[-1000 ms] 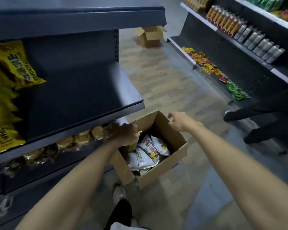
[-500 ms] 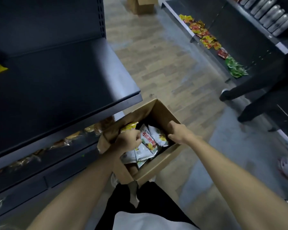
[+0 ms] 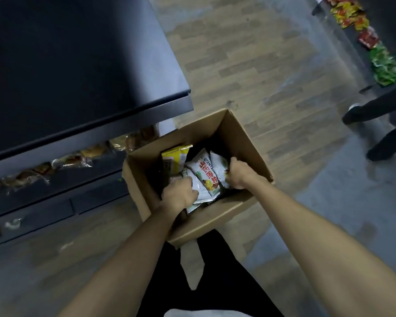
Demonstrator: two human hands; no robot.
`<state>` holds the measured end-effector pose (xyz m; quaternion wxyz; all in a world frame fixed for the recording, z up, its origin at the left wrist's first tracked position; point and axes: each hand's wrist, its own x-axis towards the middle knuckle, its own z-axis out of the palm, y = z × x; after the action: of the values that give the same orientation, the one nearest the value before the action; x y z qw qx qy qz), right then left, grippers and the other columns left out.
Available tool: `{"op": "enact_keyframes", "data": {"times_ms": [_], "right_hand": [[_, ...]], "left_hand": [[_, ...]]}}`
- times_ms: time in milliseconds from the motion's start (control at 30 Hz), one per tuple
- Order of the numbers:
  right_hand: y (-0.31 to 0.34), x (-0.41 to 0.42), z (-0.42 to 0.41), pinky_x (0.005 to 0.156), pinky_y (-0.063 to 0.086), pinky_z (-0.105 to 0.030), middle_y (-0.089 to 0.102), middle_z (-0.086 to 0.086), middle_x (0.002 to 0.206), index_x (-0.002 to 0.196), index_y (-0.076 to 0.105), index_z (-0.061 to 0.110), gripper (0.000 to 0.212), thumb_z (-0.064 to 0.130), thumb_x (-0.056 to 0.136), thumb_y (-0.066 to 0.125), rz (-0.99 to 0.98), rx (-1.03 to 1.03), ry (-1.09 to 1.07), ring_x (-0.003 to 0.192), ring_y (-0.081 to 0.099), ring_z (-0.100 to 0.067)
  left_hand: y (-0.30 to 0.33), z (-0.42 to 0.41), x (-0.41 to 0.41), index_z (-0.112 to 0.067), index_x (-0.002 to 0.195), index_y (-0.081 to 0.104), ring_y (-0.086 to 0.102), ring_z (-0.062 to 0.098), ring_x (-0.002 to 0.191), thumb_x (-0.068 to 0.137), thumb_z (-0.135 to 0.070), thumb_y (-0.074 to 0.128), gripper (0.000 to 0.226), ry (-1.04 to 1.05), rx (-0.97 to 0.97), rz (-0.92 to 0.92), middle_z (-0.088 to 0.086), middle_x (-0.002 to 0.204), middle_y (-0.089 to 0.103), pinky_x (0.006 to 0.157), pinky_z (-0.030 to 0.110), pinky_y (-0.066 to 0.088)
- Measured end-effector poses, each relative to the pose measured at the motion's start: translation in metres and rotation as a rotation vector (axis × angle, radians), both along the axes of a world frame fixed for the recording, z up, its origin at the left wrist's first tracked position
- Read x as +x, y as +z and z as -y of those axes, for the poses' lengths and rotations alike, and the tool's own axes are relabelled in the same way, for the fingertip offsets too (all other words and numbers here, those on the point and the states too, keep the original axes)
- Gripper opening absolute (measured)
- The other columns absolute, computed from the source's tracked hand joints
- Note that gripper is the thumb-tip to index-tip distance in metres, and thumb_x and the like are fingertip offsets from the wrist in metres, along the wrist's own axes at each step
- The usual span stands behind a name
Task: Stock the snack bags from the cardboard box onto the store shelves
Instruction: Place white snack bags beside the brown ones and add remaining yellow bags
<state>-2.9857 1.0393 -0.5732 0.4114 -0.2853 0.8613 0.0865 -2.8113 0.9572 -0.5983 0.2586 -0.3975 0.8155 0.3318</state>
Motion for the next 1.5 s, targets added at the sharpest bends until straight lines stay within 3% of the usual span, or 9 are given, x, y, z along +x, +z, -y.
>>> {"op": "enact_keyframes", "data": {"times_ms": [167, 267, 567, 700, 833, 1033, 1167, 1267, 1500], "right_hand": [[-0.028, -0.007, 0.012, 0.099, 0.046, -0.037, 0.047, -0.015, 0.14, 0.142, 0.034, 0.006, 0.079, 0.012, 0.076, 0.077, 0.026, 0.103, 0.031, 0.126, 0.051, -0.032], [-0.041, -0.015, 0.016, 0.09, 0.051, -0.028, 0.06, -0.011, 0.127, 0.129, 0.051, 0.006, 0.07, 0.012, 0.066, 0.082, 0.075, 0.085, 0.069, 0.114, 0.06, -0.025], [-0.049, -0.029, 0.032, 0.103, 0.044, -0.033, 0.044, -0.012, 0.148, 0.152, 0.032, 0.017, 0.064, 0.005, 0.092, 0.053, 0.345, 0.034, 0.106, 0.126, 0.051, -0.03], [-0.06, -0.029, 0.039, 0.104, 0.045, -0.038, 0.055, -0.01, 0.137, 0.148, 0.035, 0.024, 0.062, 0.014, 0.089, 0.052, 0.404, -0.032, -0.026, 0.117, 0.056, -0.03], [-0.076, -0.021, 0.034, 0.105, 0.042, -0.039, 0.048, -0.01, 0.142, 0.155, 0.0, 0.029, 0.107, 0.03, 0.08, 0.077, 0.29, 0.079, 0.08, 0.125, 0.051, -0.032], [-0.07, -0.022, 0.038, 0.102, 0.041, -0.039, 0.042, -0.019, 0.141, 0.152, 0.017, 0.02, 0.076, 0.022, 0.09, 0.061, 0.102, -0.002, 0.169, 0.127, 0.049, -0.036], [-0.046, -0.013, 0.033, 0.089, 0.047, -0.038, 0.031, -0.018, 0.147, 0.153, 0.01, 0.012, 0.08, 0.025, 0.092, 0.06, -0.158, -0.112, 0.379, 0.116, 0.058, -0.034], [-0.038, -0.015, 0.027, 0.084, 0.048, -0.037, 0.029, -0.019, 0.148, 0.154, 0.005, 0.013, 0.092, 0.025, 0.086, 0.067, -0.191, -0.14, 0.405, 0.11, 0.06, -0.033], [-0.034, -0.023, 0.023, 0.081, 0.047, -0.039, 0.029, -0.019, 0.148, 0.155, 0.004, 0.013, 0.075, 0.011, 0.094, 0.047, -0.184, -0.223, 0.379, 0.107, 0.061, -0.033]], "left_hand": [[-0.014, -0.009, -0.009, -0.017, 0.107, 0.055, 0.055, 0.033, 0.11, 0.087, -0.035, 0.052, 0.028, 0.073, 0.028, 0.042, 0.013, 0.122, 0.057, 0.086, 0.035, 0.046], [-0.02, -0.006, -0.011, -0.017, 0.113, 0.058, 0.056, 0.033, 0.112, 0.087, -0.035, 0.053, 0.033, 0.099, -0.022, 0.078, 0.013, 0.124, 0.057, 0.09, 0.036, 0.048], [-0.033, -0.005, -0.022, -0.015, 0.111, 0.056, 0.056, 0.033, 0.11, 0.088, -0.029, 0.052, 0.028, 0.132, -0.013, 0.11, 0.013, 0.122, 0.058, 0.081, 0.033, 0.043], [-0.045, -0.003, -0.021, -0.014, 0.113, 0.056, 0.056, 0.034, 0.11, 0.089, -0.03, 0.051, 0.03, 0.121, -0.01, 0.121, 0.014, 0.123, 0.059, 0.08, 0.033, 0.043], [-0.058, -0.001, -0.023, -0.014, 0.11, 0.055, 0.057, 0.033, 0.107, 0.089, -0.03, 0.05, 0.027, 0.107, -0.006, 0.125, 0.013, 0.12, 0.06, 0.074, 0.031, 0.039], [-0.066, -0.002, -0.045, -0.016, 0.102, 0.05, 0.058, 0.034, 0.101, 0.086, -0.026, 0.055, 0.019, 0.22, 0.019, 0.018, 0.012, 0.111, 0.061, 0.074, 0.034, 0.047], [-0.069, -0.015, -0.072, -0.007, 0.125, 0.046, 0.053, 0.038, 0.111, 0.087, -0.022, 0.059, 0.043, 0.343, -0.054, -0.064, 0.017, 0.124, 0.049, 0.082, 0.043, 0.045], [-0.073, -0.025, -0.091, -0.006, 0.13, 0.045, 0.051, 0.039, 0.113, 0.089, -0.026, 0.062, 0.049, 0.452, -0.055, -0.067, 0.019, 0.13, 0.042, 0.088, 0.045, 0.044], [-0.092, -0.039, -0.115, -0.002, 0.138, 0.033, 0.052, 0.043, 0.11, 0.094, -0.011, 0.042, 0.046, 0.594, -0.148, 0.0, 0.022, 0.131, 0.036, 0.087, 0.048, 0.044]]}}
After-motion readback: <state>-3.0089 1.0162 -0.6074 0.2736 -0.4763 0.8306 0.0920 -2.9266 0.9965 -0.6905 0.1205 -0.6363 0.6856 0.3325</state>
